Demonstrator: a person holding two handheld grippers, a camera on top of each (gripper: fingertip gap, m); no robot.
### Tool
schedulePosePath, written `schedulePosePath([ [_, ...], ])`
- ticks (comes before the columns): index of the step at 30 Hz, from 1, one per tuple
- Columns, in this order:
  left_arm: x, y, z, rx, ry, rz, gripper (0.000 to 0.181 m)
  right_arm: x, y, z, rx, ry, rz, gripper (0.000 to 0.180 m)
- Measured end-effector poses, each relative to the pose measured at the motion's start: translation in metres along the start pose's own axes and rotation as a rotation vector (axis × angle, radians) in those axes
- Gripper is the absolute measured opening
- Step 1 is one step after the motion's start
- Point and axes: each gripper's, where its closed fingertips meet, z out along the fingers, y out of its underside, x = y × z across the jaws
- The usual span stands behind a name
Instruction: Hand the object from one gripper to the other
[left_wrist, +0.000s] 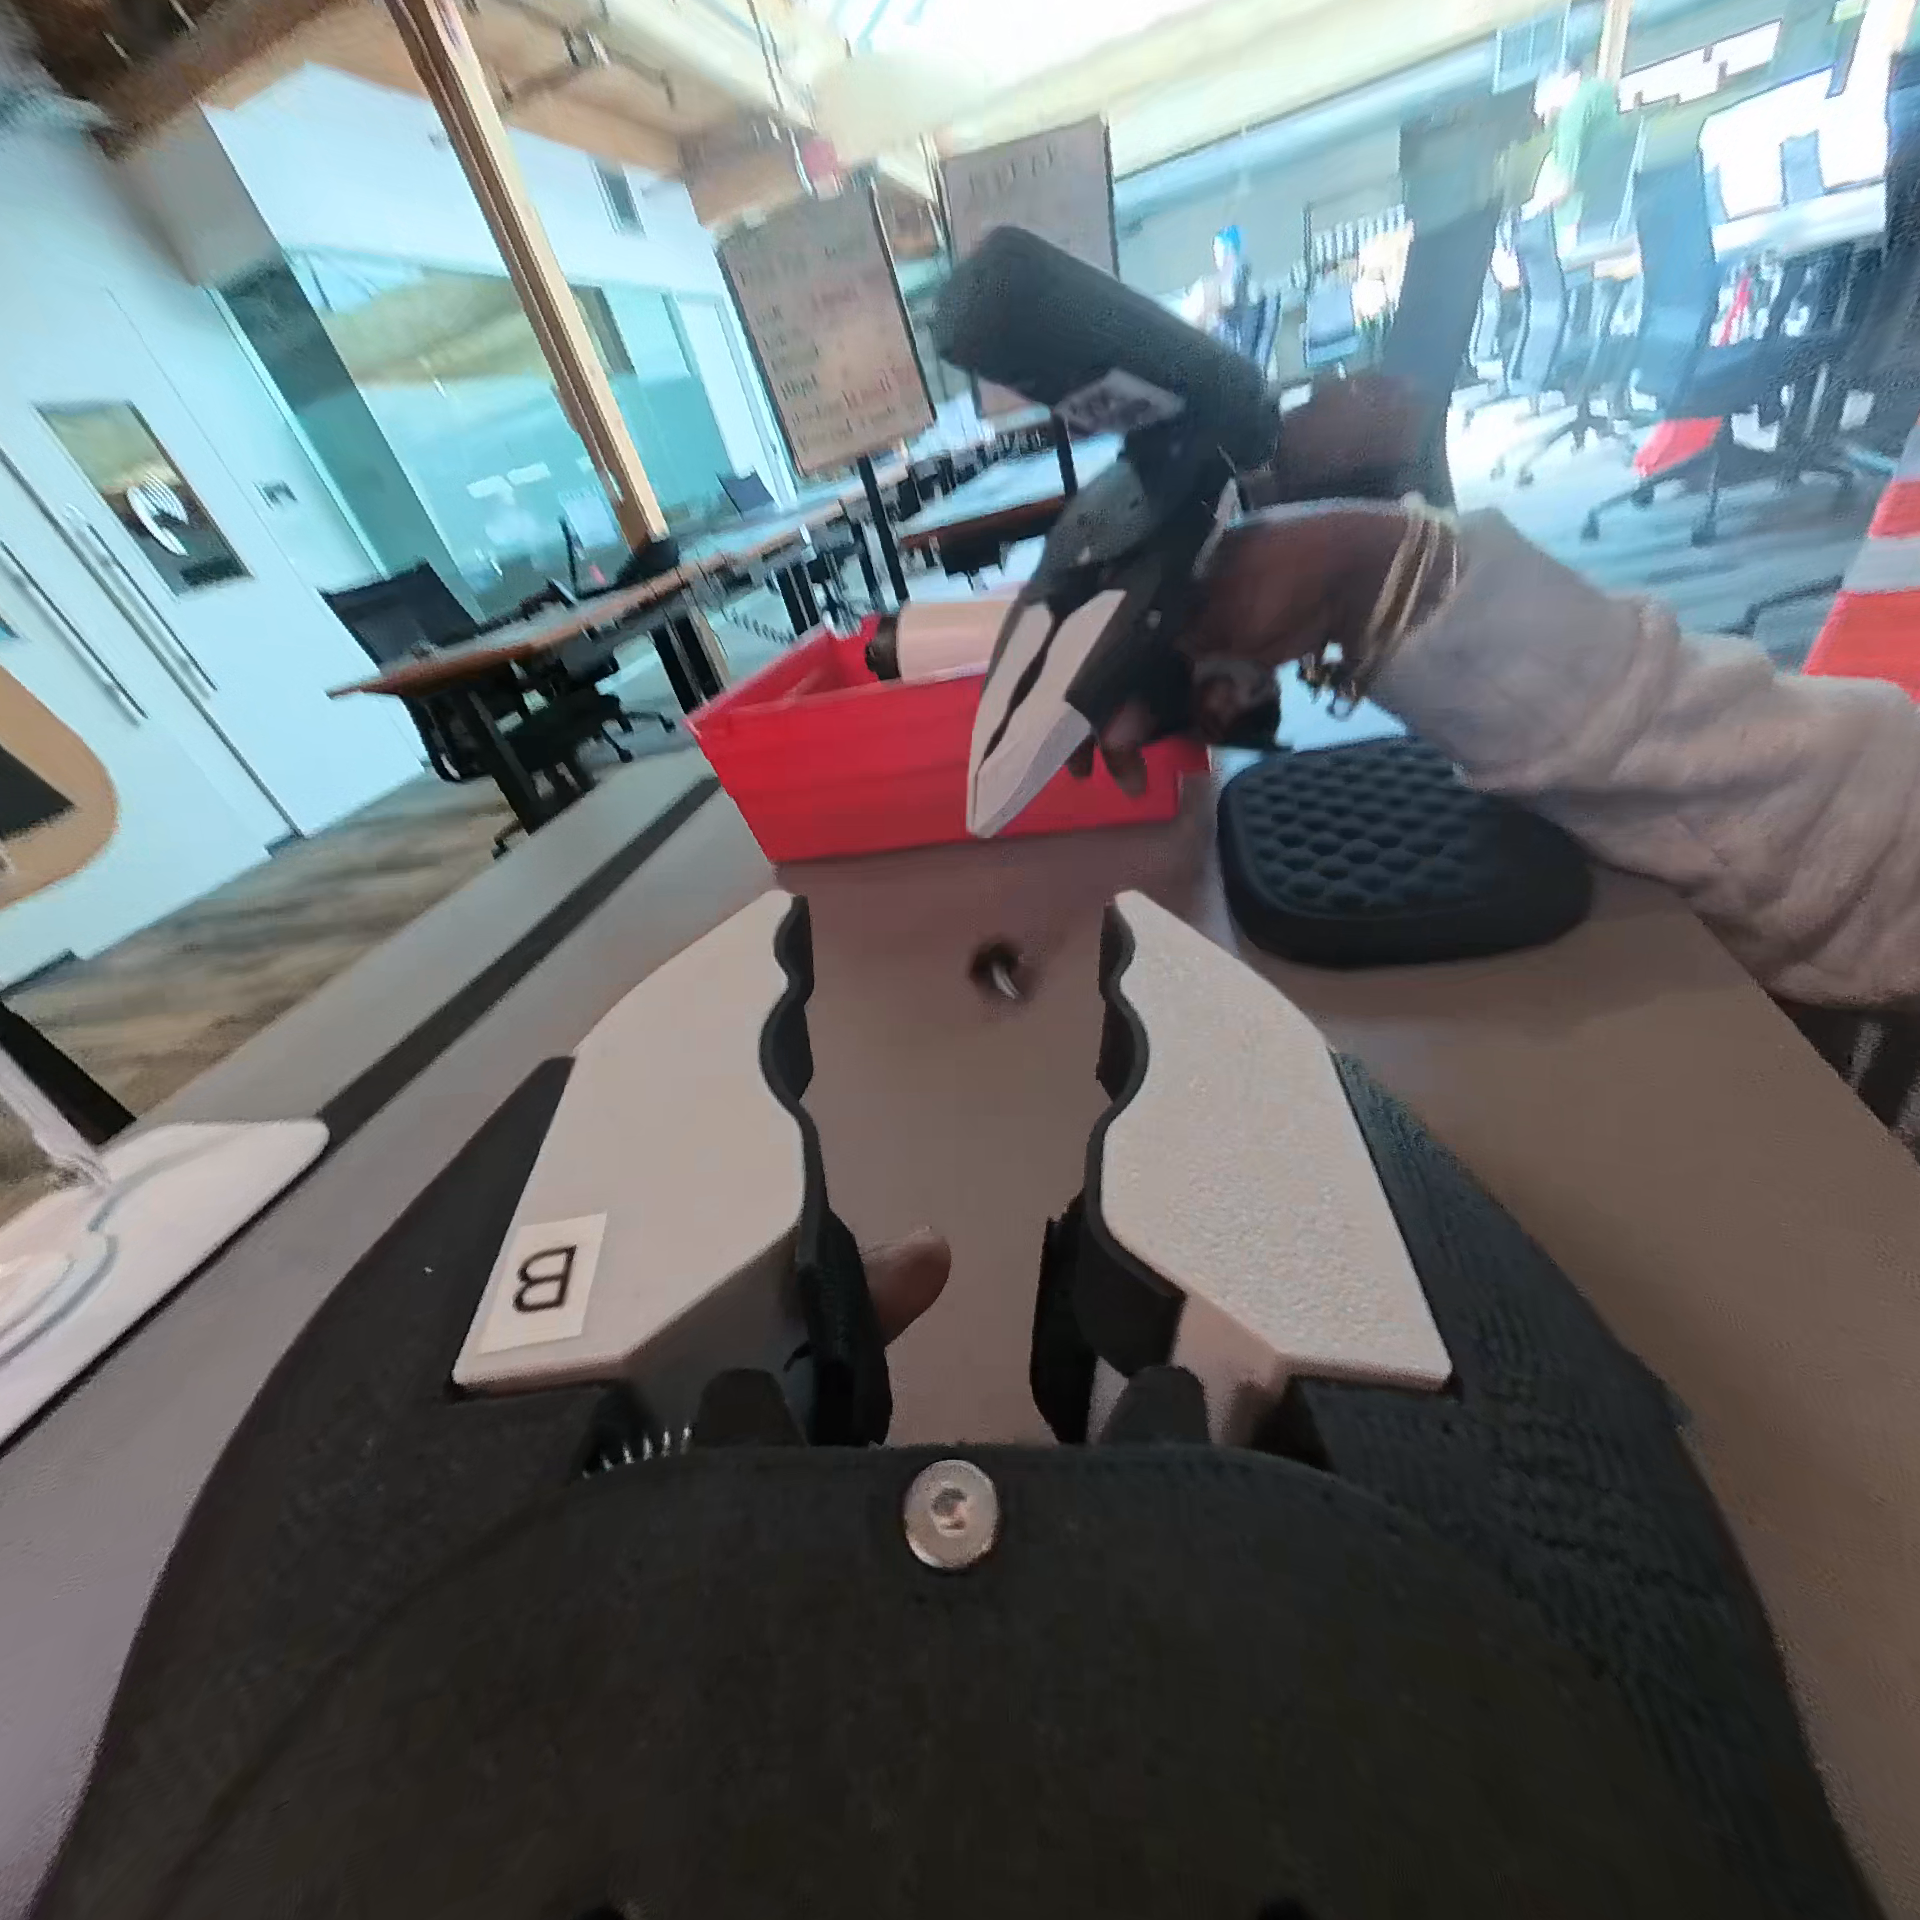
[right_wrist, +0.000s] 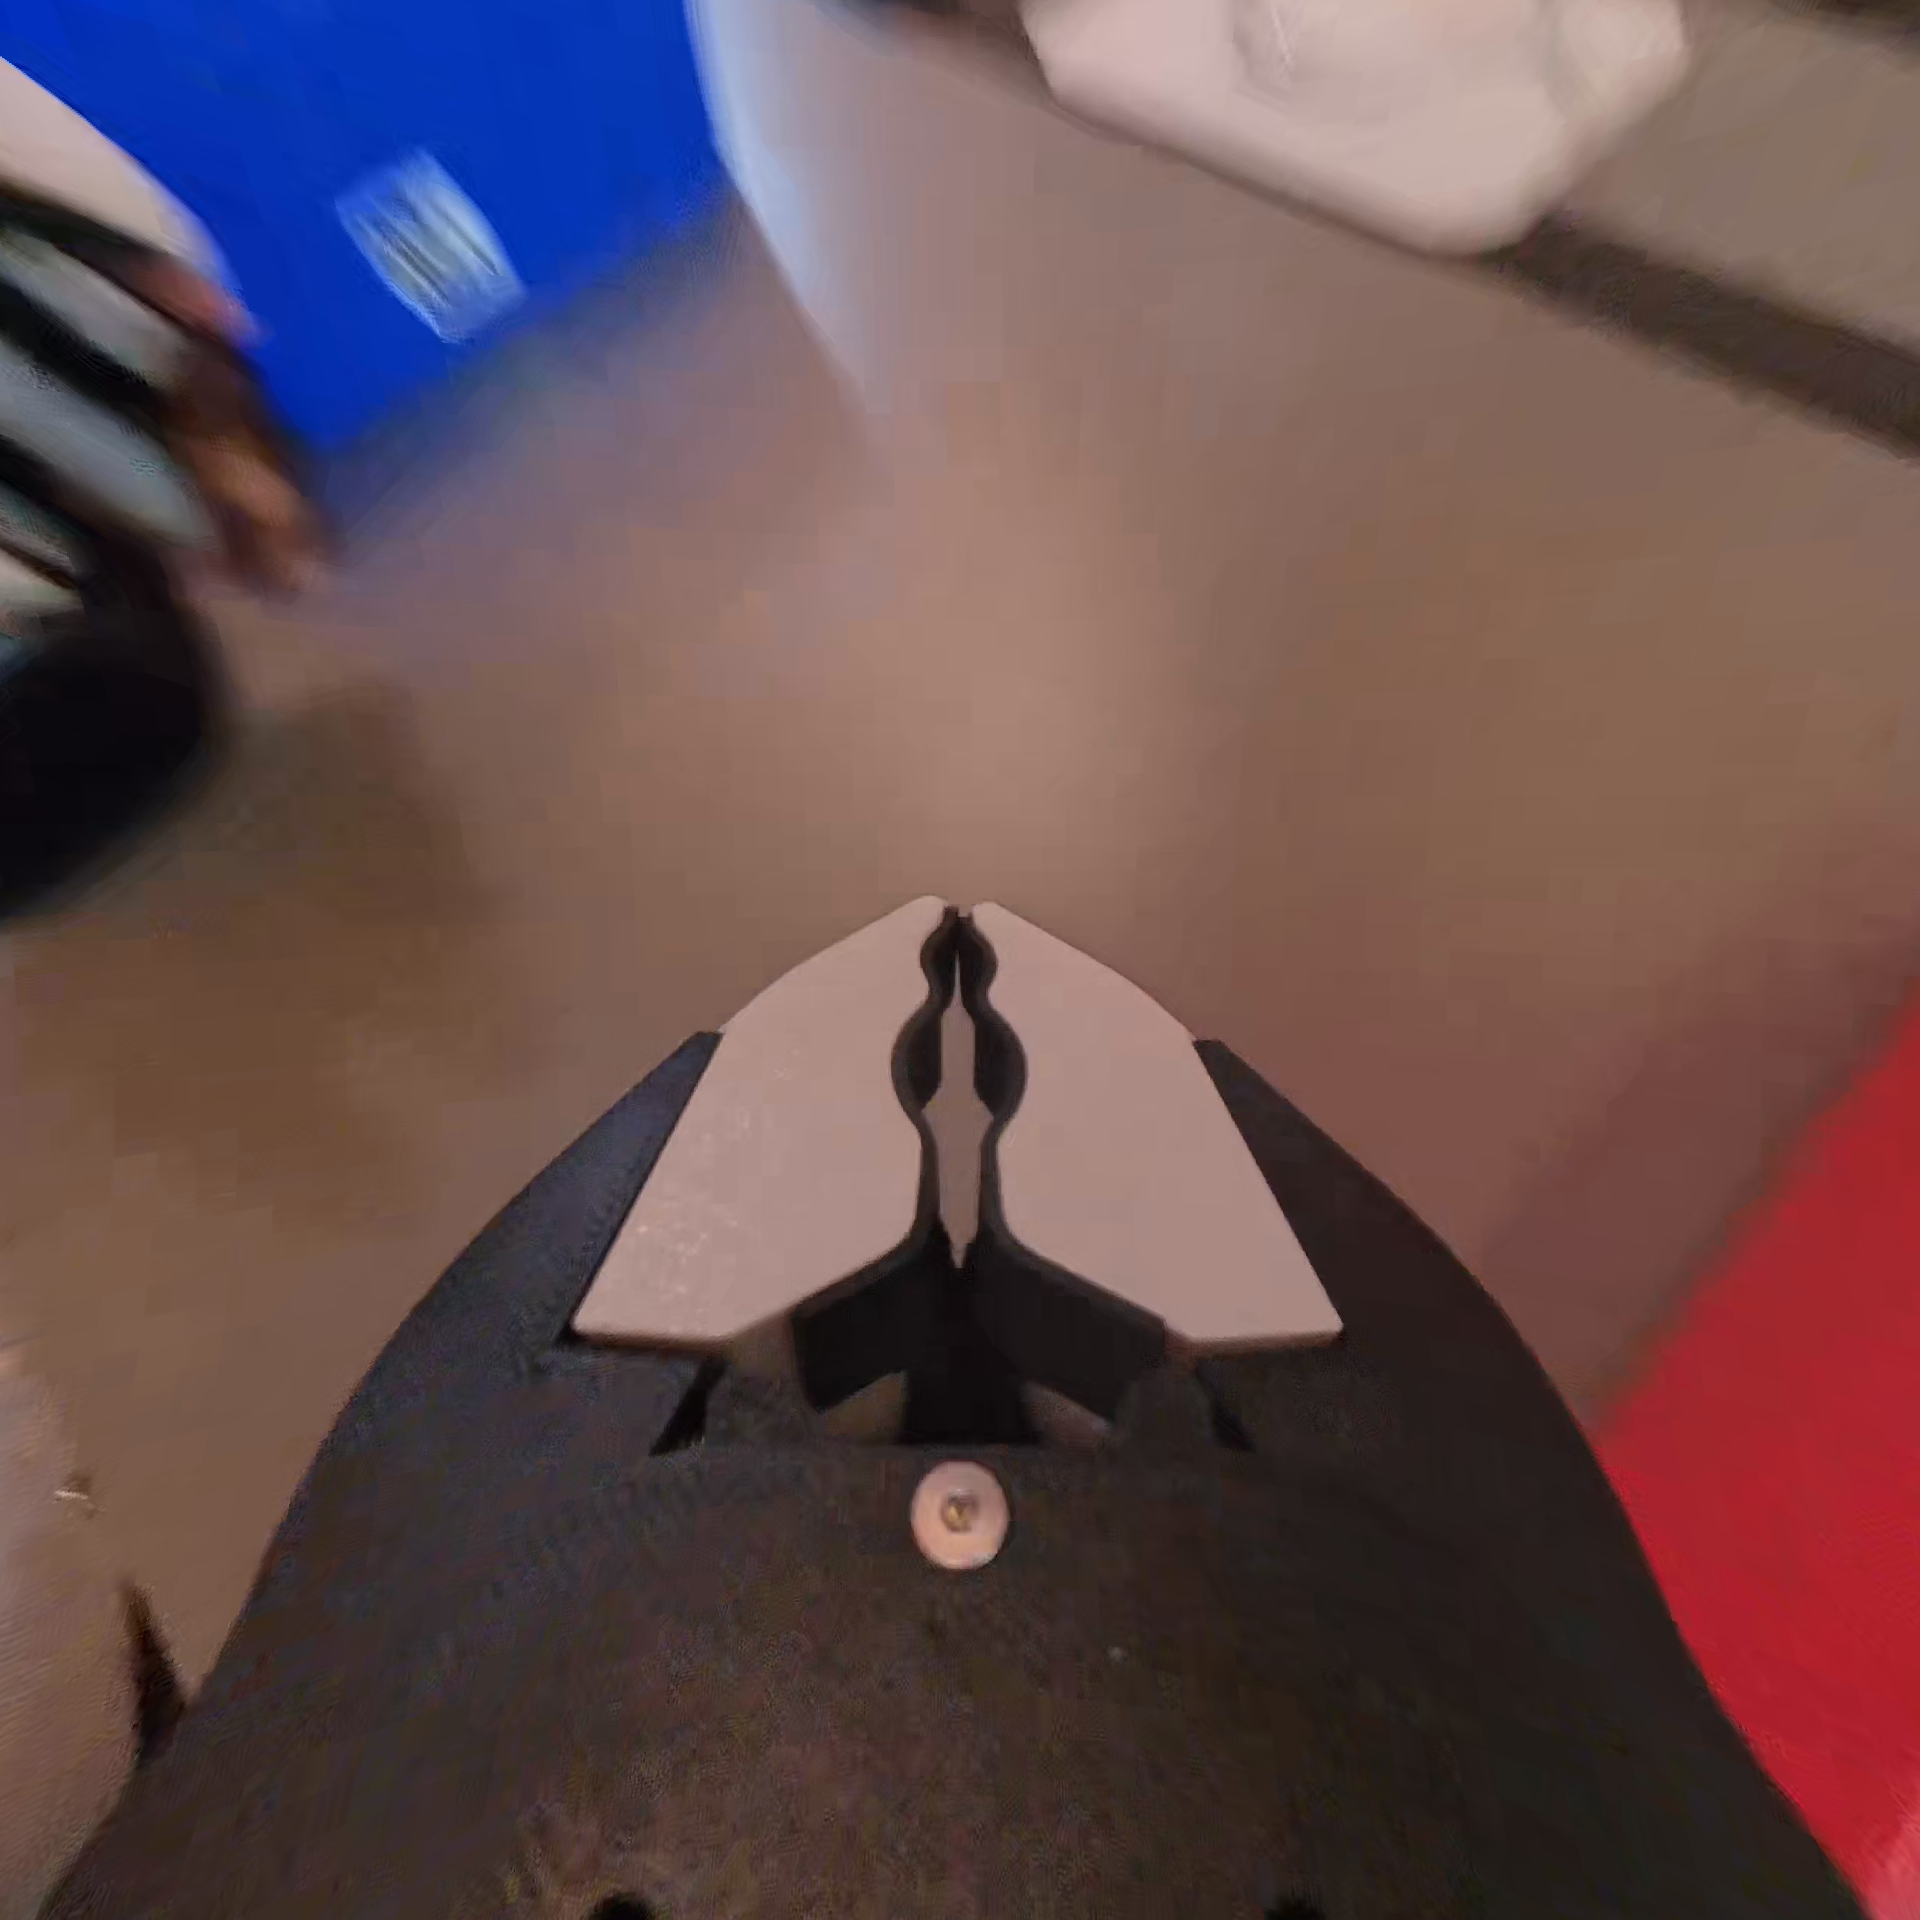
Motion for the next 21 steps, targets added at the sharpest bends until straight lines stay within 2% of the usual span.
schedulePosePath([
  [2,-0.001,-0.009,-0.001,0.058,-0.014,0.005,0.053,-0.028,-0.027,-0.005,0.159,-0.176,0.016,0.000],
  [3,-0.001,-0.010,-0.002,0.059,-0.017,0.005,0.053,-0.033,-0.027,-0.004,0.152,-0.204,0.008,0.000],
  [5,-0.005,-0.010,-0.003,0.057,-0.037,0.002,0.053,-0.020,-0.016,0.005,0.087,-0.107,-0.039,0.003],
  [6,-0.007,-0.010,-0.003,0.059,-0.048,-0.003,0.053,-0.015,-0.013,0.009,0.062,-0.066,-0.069,0.013],
  [7,-0.009,-0.009,-0.003,0.058,-0.059,-0.012,0.053,-0.016,-0.013,0.014,0.056,-0.063,-0.096,0.024],
  [10,-0.025,-0.004,-0.007,0.022,-0.144,-0.032,0.053,-0.033,-0.021,0.035,0.082,-0.118,-0.184,0.035],
  [13,-0.042,-0.001,-0.014,0.016,-0.234,-0.076,0.053,-0.033,-0.005,0.064,-0.081,-0.061,-0.267,0.038],
  [16,-0.048,0.002,-0.017,0.018,-0.255,-0.127,0.053,-0.027,0.004,0.084,-0.210,0.006,-0.367,0.042],
  [19,-0.047,0.002,-0.016,0.017,-0.249,-0.135,0.053,-0.029,-0.004,0.100,-0.205,-0.028,-0.442,0.044],
  [21,-0.047,0.005,-0.016,-0.004,-0.252,-0.113,0.053,-0.031,-0.012,0.108,-0.164,-0.071,-0.453,0.036],
])
